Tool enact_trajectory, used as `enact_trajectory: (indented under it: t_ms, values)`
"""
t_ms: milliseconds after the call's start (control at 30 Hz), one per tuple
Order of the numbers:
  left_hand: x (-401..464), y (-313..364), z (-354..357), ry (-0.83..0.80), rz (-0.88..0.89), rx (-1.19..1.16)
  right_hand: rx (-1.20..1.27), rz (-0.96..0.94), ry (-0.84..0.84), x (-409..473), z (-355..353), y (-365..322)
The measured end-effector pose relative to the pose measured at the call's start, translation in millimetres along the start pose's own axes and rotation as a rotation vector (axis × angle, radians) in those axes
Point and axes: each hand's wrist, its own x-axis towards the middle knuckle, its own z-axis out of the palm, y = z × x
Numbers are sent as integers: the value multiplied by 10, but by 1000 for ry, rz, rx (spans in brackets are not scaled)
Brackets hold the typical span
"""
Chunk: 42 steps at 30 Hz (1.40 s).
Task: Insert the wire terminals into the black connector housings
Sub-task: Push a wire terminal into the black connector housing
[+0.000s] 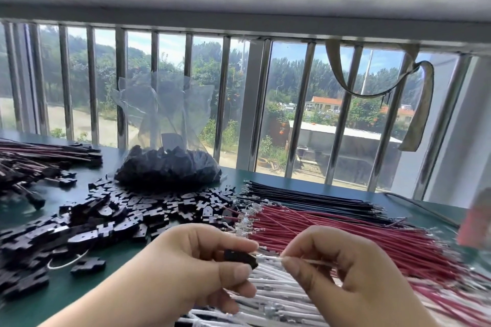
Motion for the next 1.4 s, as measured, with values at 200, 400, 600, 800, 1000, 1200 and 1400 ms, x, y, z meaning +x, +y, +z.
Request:
enact_trajectory:
  t_ms: [200, 400, 600, 800, 1000, 1200, 1400]
  values:
    - [-8, 17, -128, -207, -131, -139, 39, -36, 3, -12, -26, 25]
    - [10, -2, -104, -138, -64, -102, 46, -38, -30, -10, -46, 32]
    - [15, -58, -79, -104, -99, -160, 1, -19, -21, -10, -45, 32]
    - [15, -50, -53, -123, -89, -108, -23, -8, -26, -28, -40, 23]
    - [27, -25, 1, -112, -38, -79, -47, -12, -19, -43, -8, 34]
    - [23, -8, -28, -174, 11, -71, -31, -22, 3, -38, 10, 50]
    - [36, -20, -38, -279, 13, -164, -22, -65, 18, -37, -2, 71]
